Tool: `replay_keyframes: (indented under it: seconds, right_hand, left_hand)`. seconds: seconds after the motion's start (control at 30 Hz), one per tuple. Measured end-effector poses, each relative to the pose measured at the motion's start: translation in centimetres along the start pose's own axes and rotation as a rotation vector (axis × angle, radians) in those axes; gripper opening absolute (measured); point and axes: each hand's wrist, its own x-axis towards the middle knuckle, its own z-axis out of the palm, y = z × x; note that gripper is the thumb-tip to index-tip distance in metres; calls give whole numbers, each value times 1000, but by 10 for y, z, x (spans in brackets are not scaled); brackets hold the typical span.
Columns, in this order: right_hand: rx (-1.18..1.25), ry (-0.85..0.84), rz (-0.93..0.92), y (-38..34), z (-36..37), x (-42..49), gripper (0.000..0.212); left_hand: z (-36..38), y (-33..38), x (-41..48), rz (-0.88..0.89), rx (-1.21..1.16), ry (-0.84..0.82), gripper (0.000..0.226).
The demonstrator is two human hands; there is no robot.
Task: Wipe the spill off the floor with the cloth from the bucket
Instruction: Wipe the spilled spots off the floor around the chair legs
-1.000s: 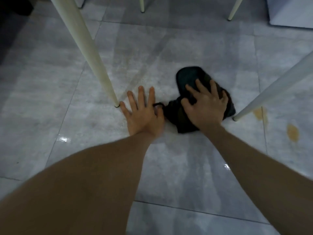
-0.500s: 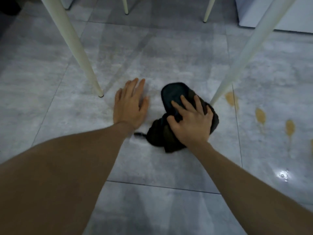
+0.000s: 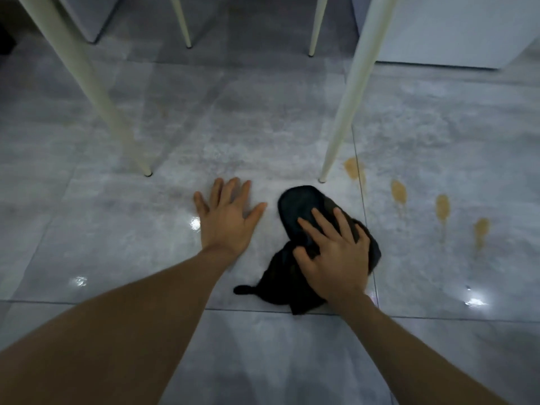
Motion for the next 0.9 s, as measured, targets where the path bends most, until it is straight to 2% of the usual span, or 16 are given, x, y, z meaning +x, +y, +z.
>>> replay_keyframes:
  seconds: [0.13,0.2,0.3,0.43,0.6,0.7,0.9]
  right_hand:
    - [-32,30,248,17,-8,26,56]
    - [-42,9,296,9,-5,49,59]
    - [-31,-18,232,10,-1,47,58]
    - [-7,50,47,36,-9,2,52]
    - [-43,40,235,55,-16,41,57]
    - [-55,51,283,46,-11,69,58]
    - [-22,80,249,69,-15,33,55]
  left_hand:
    - [9,26,-14,189,113,-49,77]
    - [15,38,-13,206,158,-78,76]
    - [16,46,-10,192,160,-63,72]
    - [18,55,-1,196,106,41,65]
    - [20,99,22,217,106,-54,62]
    - [24,115,44,151,84,-76,58]
    - [35,122,53,114,139,-96,92]
